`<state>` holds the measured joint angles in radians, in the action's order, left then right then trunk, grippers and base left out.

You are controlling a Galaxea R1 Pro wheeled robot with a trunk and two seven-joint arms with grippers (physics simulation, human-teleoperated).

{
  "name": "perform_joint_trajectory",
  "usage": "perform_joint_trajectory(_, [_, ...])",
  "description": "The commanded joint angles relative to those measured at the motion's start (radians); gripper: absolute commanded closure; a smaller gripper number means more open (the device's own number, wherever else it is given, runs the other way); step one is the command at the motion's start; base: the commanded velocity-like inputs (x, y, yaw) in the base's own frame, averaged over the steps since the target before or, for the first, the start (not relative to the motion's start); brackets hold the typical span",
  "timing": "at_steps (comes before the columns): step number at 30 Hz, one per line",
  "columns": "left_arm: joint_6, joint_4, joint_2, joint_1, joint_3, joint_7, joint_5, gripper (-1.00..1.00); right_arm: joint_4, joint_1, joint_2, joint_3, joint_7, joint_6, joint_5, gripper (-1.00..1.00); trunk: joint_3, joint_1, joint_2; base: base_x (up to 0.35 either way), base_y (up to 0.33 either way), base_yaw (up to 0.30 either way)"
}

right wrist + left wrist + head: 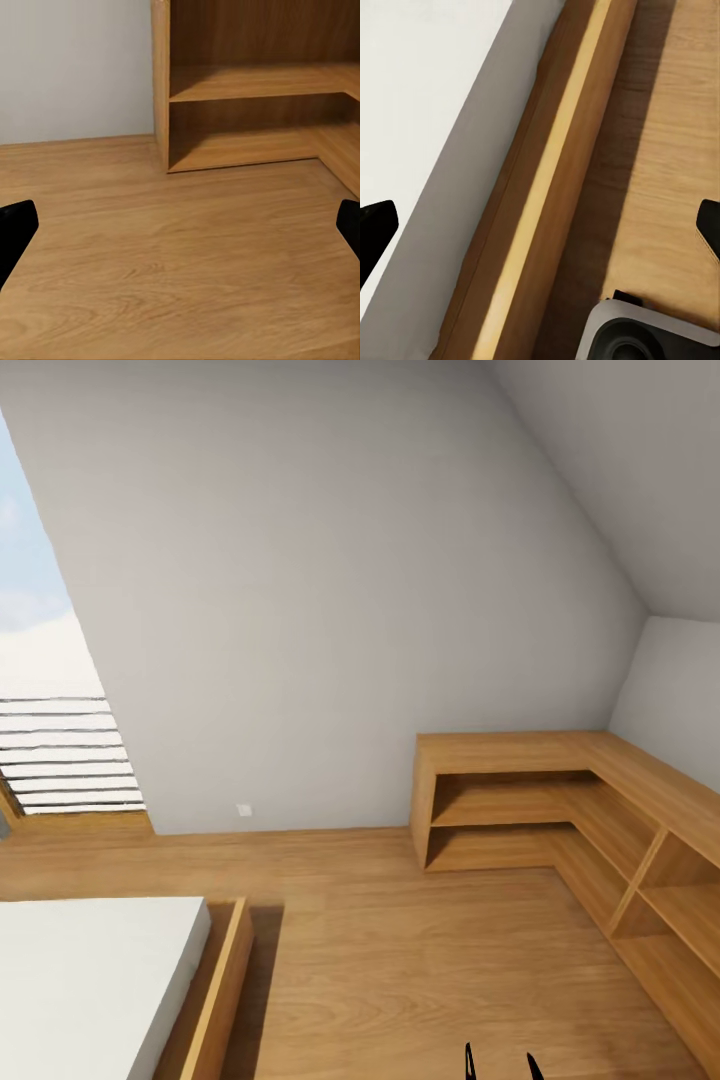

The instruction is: In the bedroom, organize the workspace by keeping the computer under the desk, ensuring the monitor is on the desk, placing the keyboard on the desk next to the monitor, placing the mouse on the desk next to the keyboard, moving the folder from the swivel chair onto the desk next to the mouse, stacking the notebook on top of the folder with the pen on top of the notebook, and positioning the swivel chair next to the desk.

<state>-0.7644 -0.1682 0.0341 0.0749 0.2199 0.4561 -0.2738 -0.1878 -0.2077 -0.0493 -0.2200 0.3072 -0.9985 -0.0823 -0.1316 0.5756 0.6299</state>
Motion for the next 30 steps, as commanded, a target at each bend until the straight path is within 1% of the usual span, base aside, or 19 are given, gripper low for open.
perform_joint_trajectory(1, [-0.001, -0.002, 0.000, 0.000, 0.009, 0.006, -0.007, -1.00, 0.001, -0.001, 0.000, -0.009, 0.003, -0.003, -0.008, -1.00, -0.001, 0.001, 0.001, 0.330, 0.000, 0.000])
perform_joint_trajectory(30, [-0.001, -0.002, 0.000, 0.000, 0.009, 0.006, -0.007, -1.00, 0.001, -0.001, -0.001, -0.009, 0.002, -0.003, -0.008, -1.00, -0.001, 0.001, 0.001, 0.331, 0.000, -0.002])
